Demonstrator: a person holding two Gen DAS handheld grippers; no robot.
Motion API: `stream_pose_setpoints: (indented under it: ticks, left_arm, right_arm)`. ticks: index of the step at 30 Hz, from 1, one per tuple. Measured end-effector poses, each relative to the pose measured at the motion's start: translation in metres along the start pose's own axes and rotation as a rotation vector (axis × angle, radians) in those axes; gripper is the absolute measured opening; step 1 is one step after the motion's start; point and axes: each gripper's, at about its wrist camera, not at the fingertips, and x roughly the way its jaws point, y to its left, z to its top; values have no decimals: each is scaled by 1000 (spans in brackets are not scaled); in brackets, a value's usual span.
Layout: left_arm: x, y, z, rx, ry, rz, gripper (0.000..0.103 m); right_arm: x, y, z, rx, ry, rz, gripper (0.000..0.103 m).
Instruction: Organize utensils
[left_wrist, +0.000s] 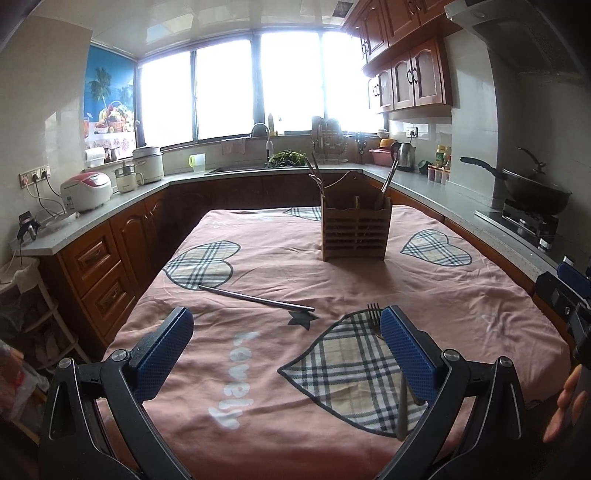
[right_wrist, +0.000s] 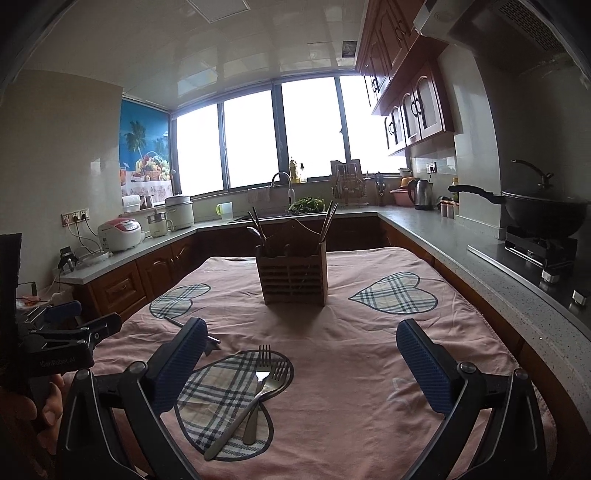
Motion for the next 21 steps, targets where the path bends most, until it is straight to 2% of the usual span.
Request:
stream_pose_setpoints:
  ticks: [8, 21]
  left_arm:
    - [1, 1, -11, -20, -42, 48, 103]
    - [4, -1, -19, -17, -21, 34, 103]
  right_arm:
    - [8, 2, -23, 4, 1, 8, 103]
    - [15, 2, -31, 6, 3, 5, 103]
